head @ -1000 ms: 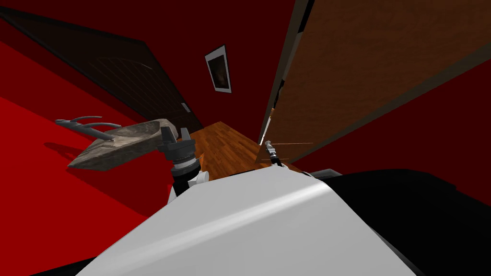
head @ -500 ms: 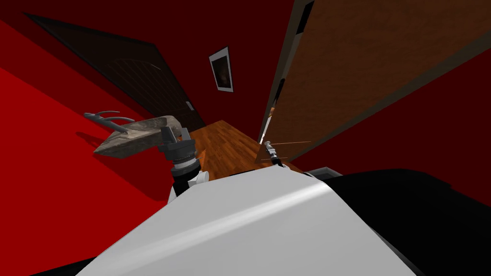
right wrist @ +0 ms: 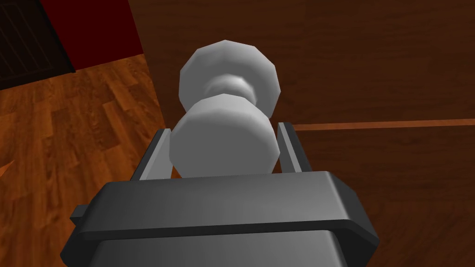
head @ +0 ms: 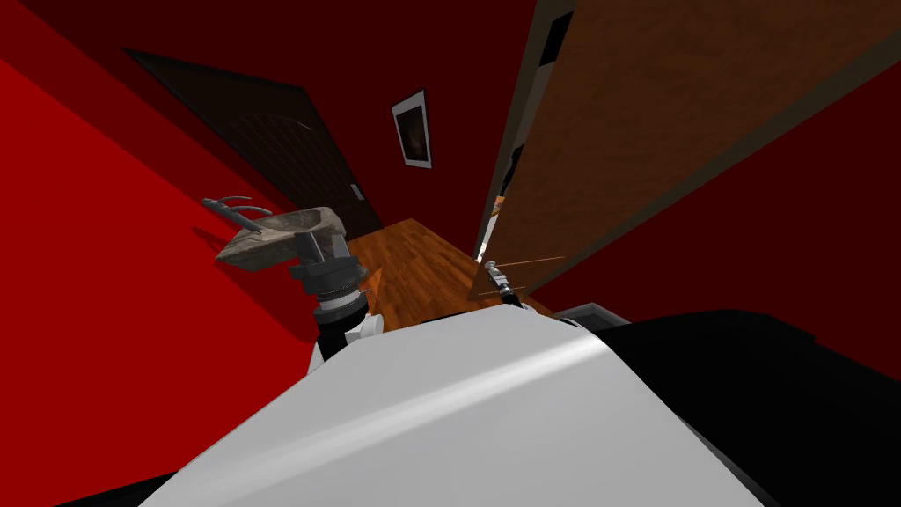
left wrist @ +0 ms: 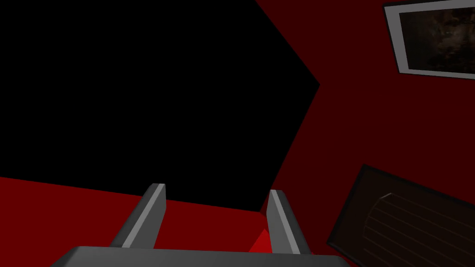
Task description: Pull the door open
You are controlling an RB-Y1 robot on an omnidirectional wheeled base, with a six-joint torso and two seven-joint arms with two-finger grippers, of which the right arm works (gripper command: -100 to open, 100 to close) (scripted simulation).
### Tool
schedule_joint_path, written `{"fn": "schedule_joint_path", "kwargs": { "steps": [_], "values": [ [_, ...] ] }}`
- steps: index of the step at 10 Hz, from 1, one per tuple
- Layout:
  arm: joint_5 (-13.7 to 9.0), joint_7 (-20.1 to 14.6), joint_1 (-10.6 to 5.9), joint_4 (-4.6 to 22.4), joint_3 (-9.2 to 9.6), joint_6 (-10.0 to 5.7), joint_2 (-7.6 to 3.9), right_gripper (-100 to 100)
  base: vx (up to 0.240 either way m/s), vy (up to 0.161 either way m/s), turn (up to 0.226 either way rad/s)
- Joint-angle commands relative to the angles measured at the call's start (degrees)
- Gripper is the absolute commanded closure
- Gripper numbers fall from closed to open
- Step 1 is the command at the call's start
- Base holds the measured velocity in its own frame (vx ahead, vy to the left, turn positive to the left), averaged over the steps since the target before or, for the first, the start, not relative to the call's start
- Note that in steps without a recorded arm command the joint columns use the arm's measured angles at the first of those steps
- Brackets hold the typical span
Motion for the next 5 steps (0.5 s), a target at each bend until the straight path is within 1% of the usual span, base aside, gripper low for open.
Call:
{"fn": "schedule_joint_path", "kwargs": {
  "steps": [1,2,3,4,5],
  "values": [
    [0.48,-1.10,0.50,-0.10,0.83,-1.09,-0.67,100,-0.191,-0.030,0.059],
    [0.77,-1.69,0.80,-0.17,1.31,-1.60,-1.10,100,-0.187,-0.049,0.054],
    [0.58,-1.22,0.71,-0.03,0.97,-1.14,-0.87,100,-0.082,-0.026,0.012],
    [1.00,-2.10,1.35,0.36,1.66,-2.38,-1.42,100,-0.121,-0.035,0.105],
    [1.11,-2.34,1.49,0.44,1.83,-2.76,-1.61,100,-0.154,-0.071,0.117]
  ]
}}
